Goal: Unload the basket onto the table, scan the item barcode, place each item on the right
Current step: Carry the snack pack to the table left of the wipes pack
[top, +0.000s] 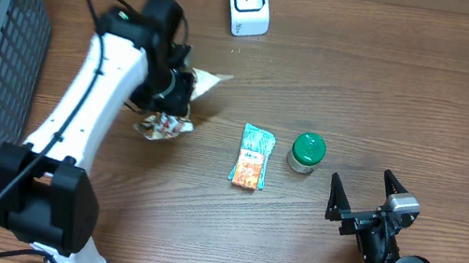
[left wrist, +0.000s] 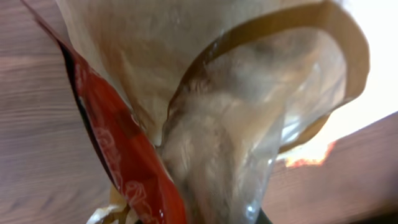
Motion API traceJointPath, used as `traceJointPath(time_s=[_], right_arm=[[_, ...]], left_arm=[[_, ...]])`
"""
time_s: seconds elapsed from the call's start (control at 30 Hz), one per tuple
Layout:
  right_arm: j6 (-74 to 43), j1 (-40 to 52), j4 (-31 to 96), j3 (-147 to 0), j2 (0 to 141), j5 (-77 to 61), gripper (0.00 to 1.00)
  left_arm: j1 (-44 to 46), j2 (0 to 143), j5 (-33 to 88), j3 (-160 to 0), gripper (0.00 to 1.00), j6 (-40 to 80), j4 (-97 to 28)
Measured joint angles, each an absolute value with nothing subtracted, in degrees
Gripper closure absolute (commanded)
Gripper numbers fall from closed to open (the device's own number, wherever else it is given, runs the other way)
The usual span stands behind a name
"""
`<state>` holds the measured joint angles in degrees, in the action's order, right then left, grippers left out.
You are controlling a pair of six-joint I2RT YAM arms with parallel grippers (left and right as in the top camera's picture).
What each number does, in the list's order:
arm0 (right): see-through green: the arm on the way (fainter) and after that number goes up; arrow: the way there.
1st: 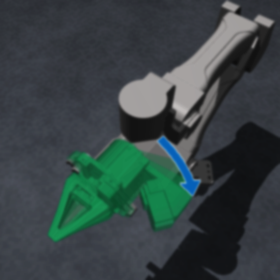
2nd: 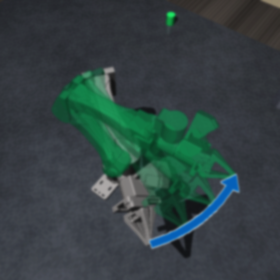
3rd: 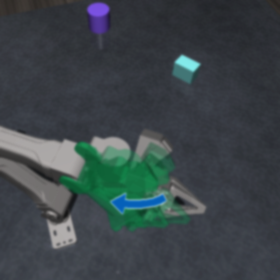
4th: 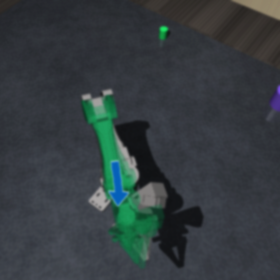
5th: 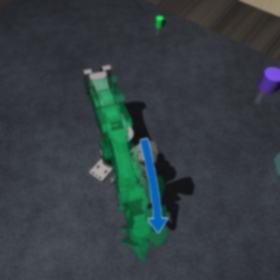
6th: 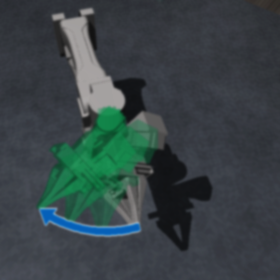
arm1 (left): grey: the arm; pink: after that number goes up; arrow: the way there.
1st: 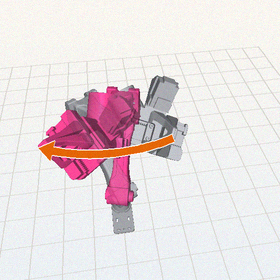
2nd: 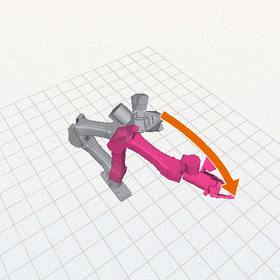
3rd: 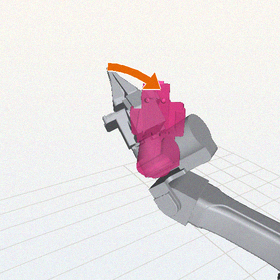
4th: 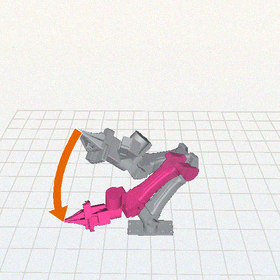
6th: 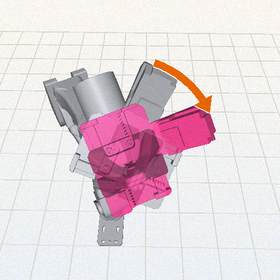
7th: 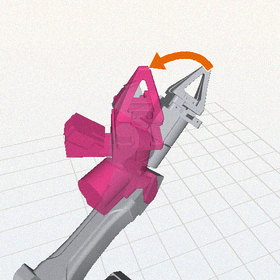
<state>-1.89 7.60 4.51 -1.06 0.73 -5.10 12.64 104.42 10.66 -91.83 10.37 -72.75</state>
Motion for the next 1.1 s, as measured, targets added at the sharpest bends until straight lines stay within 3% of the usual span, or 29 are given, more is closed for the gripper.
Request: traceJointPath(time_s=[0.2, 0.5, 0.93, 1.1], right_arm=[[-1.93, 7.6, 4.54, -1.06, 0.73, -5.13, 0.0], [-1.91, 7.6, 4.54, -1.06, 0.73, -5.15, 0.0], [-1.91, 7.6, 4.58, -1.06, 0.73, -5.15, 0.0], [-1.89, 7.6, 4.54, -1.06, 0.73, -5.15, 0.0]], left_arm=[[17.52, 104.6, 6.68, -80.14, 0.96, 17.37, -61.76], [21.12, 104.6, -2.11, -70.19, 0.96, 32.01, -55.0], [21.15, 104.01, -4.97, -62.57, 0.67, 39.13, -45.39], [21.15, 103.83, -5.04, -61.6, 0.65, 39.29, -44.53]])
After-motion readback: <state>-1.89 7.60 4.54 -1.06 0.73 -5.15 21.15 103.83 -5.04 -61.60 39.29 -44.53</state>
